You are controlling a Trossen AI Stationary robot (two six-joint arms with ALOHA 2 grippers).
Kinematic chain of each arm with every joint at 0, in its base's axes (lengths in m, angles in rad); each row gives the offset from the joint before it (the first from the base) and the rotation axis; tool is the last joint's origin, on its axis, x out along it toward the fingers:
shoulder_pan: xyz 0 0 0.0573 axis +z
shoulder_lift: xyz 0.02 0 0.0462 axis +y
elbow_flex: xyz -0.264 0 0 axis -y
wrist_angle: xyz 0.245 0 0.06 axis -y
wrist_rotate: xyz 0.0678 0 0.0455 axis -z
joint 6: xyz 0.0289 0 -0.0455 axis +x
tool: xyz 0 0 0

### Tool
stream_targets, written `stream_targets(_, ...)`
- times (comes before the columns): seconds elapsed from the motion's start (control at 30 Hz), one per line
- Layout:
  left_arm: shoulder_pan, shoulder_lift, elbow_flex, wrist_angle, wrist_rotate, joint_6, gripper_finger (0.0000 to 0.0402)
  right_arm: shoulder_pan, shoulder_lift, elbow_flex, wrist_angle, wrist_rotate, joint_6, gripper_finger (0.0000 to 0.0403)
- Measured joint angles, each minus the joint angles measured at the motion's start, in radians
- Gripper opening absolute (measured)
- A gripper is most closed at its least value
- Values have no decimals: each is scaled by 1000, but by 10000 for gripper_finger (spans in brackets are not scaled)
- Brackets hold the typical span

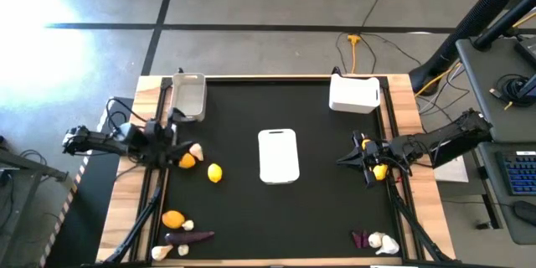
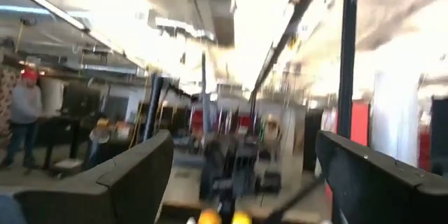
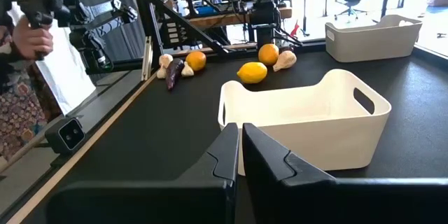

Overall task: Sort produce into baskets
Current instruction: Put the lemon into the bottom white bin

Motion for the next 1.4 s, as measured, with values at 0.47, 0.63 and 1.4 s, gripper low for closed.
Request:
stream_targets(0.47,-1,196,-14,200,11,-348,331,0,0,0,0,0,0,13)
stream_targets(0.63,-1,316,-15,304,-1,-348,331,0,0,0,0,0,0,13)
stream_targets(1.4,24,561,425,-572,-370,-460,331,0,0,0,0,0,0,13)
